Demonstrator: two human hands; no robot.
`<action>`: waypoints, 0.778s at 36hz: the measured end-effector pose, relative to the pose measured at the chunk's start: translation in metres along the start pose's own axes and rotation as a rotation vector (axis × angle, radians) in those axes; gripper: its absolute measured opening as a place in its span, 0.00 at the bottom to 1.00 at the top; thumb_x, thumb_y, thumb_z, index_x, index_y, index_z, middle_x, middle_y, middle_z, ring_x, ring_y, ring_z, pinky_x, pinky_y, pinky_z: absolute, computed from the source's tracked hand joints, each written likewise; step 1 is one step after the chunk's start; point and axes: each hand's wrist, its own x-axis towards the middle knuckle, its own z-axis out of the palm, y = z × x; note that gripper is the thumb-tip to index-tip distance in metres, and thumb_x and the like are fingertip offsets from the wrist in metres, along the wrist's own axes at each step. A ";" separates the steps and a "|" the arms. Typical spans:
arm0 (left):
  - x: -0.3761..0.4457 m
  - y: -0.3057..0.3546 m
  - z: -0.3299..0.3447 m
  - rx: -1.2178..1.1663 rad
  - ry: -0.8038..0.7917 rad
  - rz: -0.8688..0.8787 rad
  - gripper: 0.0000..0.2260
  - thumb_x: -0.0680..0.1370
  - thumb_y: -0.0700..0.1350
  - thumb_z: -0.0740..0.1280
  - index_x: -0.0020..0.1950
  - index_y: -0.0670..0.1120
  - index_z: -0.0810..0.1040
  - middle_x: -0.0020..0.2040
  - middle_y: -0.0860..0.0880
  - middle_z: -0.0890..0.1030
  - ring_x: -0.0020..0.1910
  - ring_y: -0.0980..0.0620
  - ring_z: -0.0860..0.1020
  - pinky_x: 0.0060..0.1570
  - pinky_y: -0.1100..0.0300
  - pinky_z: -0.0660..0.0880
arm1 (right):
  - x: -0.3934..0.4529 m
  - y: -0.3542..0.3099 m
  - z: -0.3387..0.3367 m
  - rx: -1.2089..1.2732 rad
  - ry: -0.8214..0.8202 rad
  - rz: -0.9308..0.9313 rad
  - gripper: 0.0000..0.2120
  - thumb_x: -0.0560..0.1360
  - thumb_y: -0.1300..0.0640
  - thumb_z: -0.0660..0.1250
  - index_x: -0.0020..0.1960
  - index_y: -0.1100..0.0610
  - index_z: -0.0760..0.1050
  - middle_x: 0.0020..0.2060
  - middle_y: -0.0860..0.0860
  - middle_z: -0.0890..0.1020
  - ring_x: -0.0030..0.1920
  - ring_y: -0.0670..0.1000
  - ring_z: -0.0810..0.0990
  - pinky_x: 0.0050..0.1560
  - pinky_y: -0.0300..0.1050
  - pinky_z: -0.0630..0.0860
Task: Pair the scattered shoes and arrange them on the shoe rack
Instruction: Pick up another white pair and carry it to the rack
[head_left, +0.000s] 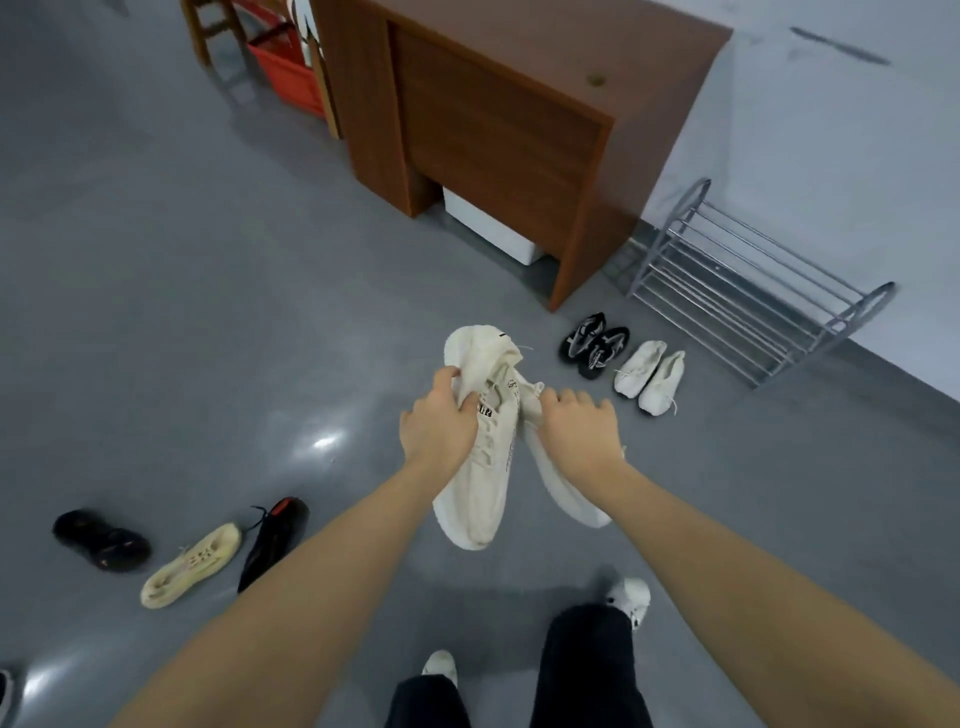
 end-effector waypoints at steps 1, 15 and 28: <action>0.007 0.012 0.011 0.014 -0.005 0.010 0.15 0.80 0.50 0.59 0.66 0.50 0.67 0.49 0.47 0.80 0.53 0.42 0.77 0.60 0.49 0.69 | 0.006 0.014 0.002 0.015 -0.002 0.017 0.18 0.78 0.62 0.56 0.67 0.59 0.63 0.57 0.54 0.75 0.57 0.57 0.73 0.52 0.50 0.67; 0.080 0.202 0.170 0.060 -0.091 0.068 0.14 0.81 0.51 0.58 0.66 0.50 0.66 0.49 0.47 0.80 0.53 0.42 0.76 0.60 0.47 0.69 | 0.076 0.255 0.005 0.113 -0.075 0.040 0.13 0.77 0.67 0.54 0.61 0.60 0.64 0.55 0.55 0.72 0.52 0.57 0.75 0.40 0.47 0.66; 0.133 0.329 0.283 0.079 -0.179 0.077 0.16 0.81 0.51 0.59 0.67 0.49 0.66 0.54 0.47 0.79 0.55 0.43 0.76 0.59 0.49 0.70 | 0.133 0.409 0.038 0.111 -0.080 0.198 0.14 0.74 0.66 0.59 0.58 0.57 0.64 0.51 0.52 0.76 0.50 0.56 0.75 0.43 0.46 0.62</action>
